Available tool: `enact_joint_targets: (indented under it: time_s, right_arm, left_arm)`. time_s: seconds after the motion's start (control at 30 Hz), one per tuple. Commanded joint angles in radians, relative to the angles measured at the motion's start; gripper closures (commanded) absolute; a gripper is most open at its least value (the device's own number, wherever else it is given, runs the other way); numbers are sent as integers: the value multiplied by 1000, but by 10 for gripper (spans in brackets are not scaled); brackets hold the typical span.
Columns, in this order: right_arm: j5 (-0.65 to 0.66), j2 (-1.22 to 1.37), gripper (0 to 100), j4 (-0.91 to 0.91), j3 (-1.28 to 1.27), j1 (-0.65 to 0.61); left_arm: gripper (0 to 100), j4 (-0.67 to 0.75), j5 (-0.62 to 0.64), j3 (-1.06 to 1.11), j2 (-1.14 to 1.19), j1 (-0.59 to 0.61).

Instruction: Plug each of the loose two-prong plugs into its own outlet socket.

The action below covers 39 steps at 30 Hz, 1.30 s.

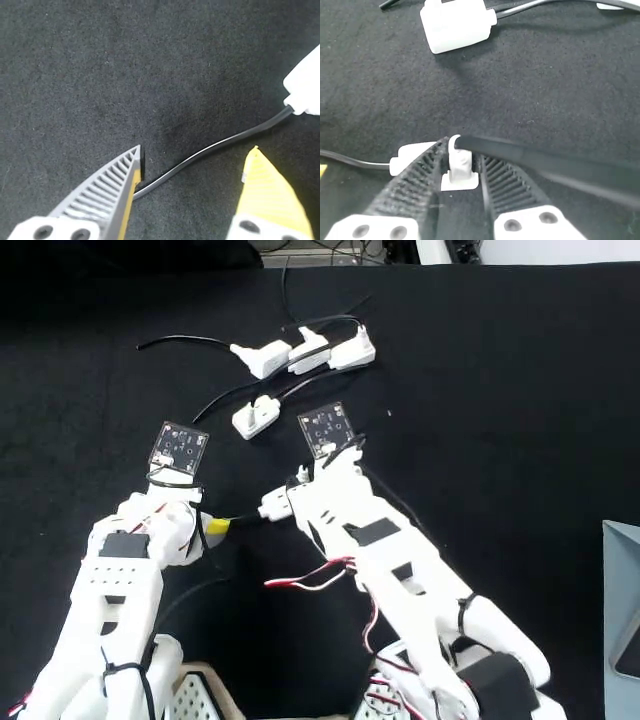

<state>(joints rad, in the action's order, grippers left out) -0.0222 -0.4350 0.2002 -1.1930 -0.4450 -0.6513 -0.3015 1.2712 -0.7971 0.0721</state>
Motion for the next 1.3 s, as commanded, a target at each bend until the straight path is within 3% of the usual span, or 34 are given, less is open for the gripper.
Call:
enact_joint_targets:
  time_s: [0.0,0.33,0.67,0.83,1.1,1.27]
  right_arm:
    - [-2,-94,987,69,39,-21]
    - [8,-401,987,229,15,-98]
    - [127,-585,987,241,-122,-170]
    - [127,-602,987,241,-133,-170]
    - [126,-602,987,247,-142,-209]
    - [123,-605,987,245,-151,-226]
  left_arm:
    - [683,17,41,-21,-21,7]
    - [683,29,203,-177,-21,4]
    - [683,29,331,-278,-21,-2]
    - [683,21,333,-252,-58,-108]
    - [683,21,330,-110,-370,-252]
    - [683,-17,279,-51,-443,-308]
